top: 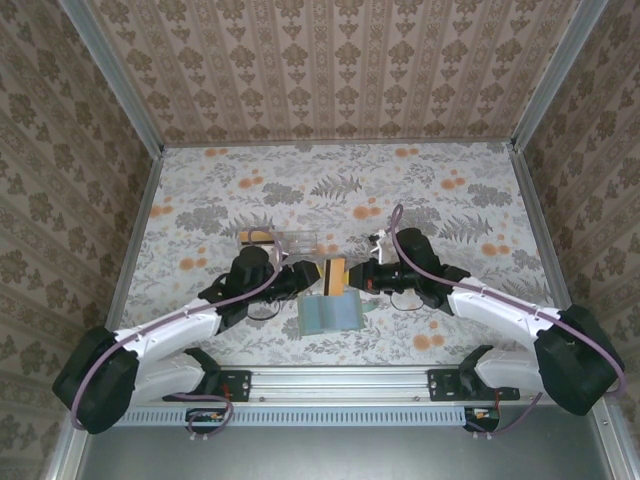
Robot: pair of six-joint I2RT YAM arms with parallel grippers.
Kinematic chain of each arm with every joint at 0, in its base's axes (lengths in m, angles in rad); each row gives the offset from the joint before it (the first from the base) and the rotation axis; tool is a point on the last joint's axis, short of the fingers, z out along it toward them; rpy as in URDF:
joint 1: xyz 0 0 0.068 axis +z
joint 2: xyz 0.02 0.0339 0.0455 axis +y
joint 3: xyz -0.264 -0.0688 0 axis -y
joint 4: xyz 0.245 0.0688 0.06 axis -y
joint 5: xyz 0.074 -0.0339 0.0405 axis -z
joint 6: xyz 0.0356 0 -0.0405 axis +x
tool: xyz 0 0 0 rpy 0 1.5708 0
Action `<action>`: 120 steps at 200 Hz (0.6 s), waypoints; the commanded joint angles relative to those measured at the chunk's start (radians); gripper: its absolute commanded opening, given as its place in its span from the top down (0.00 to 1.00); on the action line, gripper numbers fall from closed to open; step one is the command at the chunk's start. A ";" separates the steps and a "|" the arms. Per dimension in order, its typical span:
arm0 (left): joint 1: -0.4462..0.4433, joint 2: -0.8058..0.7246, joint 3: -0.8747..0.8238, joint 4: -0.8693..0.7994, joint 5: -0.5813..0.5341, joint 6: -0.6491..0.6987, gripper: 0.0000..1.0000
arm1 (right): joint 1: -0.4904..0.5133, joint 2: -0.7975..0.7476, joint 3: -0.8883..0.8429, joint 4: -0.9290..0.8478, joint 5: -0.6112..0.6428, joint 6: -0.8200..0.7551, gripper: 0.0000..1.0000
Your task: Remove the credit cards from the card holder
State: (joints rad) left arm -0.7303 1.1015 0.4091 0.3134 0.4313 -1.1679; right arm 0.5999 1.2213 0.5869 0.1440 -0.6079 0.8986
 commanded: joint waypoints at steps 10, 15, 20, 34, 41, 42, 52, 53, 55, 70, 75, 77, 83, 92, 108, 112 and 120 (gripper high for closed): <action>0.008 0.017 0.042 0.086 0.049 -0.015 0.51 | -0.004 0.023 0.009 0.079 -0.071 0.030 1.00; 0.008 0.022 0.044 0.085 0.053 -0.013 0.51 | -0.004 0.027 0.008 0.084 -0.073 0.032 1.00; 0.008 0.025 0.047 0.085 0.056 -0.013 0.51 | -0.004 0.029 0.009 0.089 -0.076 0.033 1.00; 0.008 0.037 0.051 0.093 0.063 -0.014 0.54 | -0.004 0.039 0.013 0.100 -0.085 0.037 1.00; 0.008 0.044 0.051 0.101 0.067 -0.016 0.56 | -0.004 0.045 0.015 0.102 -0.087 0.038 1.00; 0.008 0.045 0.051 0.103 0.067 -0.017 0.56 | -0.005 0.045 0.015 0.102 -0.087 0.037 1.00; 0.008 0.049 0.050 0.117 0.070 -0.022 0.59 | -0.004 0.053 0.016 0.101 -0.088 0.035 1.00; 0.008 0.049 0.050 0.117 0.070 -0.022 0.59 | -0.004 0.053 0.016 0.101 -0.089 0.036 1.00; 0.008 0.049 0.050 0.121 0.072 -0.022 0.60 | -0.005 0.054 0.016 0.101 -0.089 0.036 1.00; 0.009 0.048 0.051 0.124 0.072 -0.024 0.68 | -0.004 0.064 0.017 0.101 -0.090 0.033 1.00; 0.008 0.045 0.051 0.123 0.072 -0.024 0.70 | -0.006 0.065 0.015 0.101 -0.090 0.031 1.00; 0.009 0.045 0.051 0.123 0.072 -0.024 0.70 | -0.006 0.066 0.014 0.102 -0.090 0.031 1.00; 0.009 0.041 0.051 0.121 0.072 -0.025 0.73 | -0.007 0.069 0.016 0.102 -0.087 0.031 1.00; 0.009 0.037 0.051 0.120 0.072 -0.024 0.78 | -0.009 0.073 0.014 0.102 -0.087 0.029 1.00; 0.009 0.030 0.052 0.114 0.071 -0.023 0.85 | -0.011 0.080 0.017 0.101 -0.087 0.026 1.00; 0.009 0.029 0.052 0.112 0.071 -0.021 0.87 | -0.011 0.082 0.017 0.101 -0.087 0.025 1.00; 0.009 0.028 0.055 0.106 0.072 -0.020 0.90 | -0.011 0.085 0.019 0.098 -0.087 0.023 1.00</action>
State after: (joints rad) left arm -0.7116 1.1503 0.4301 0.3748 0.4667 -1.1923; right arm 0.5850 1.2877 0.5873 0.2127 -0.6662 0.9211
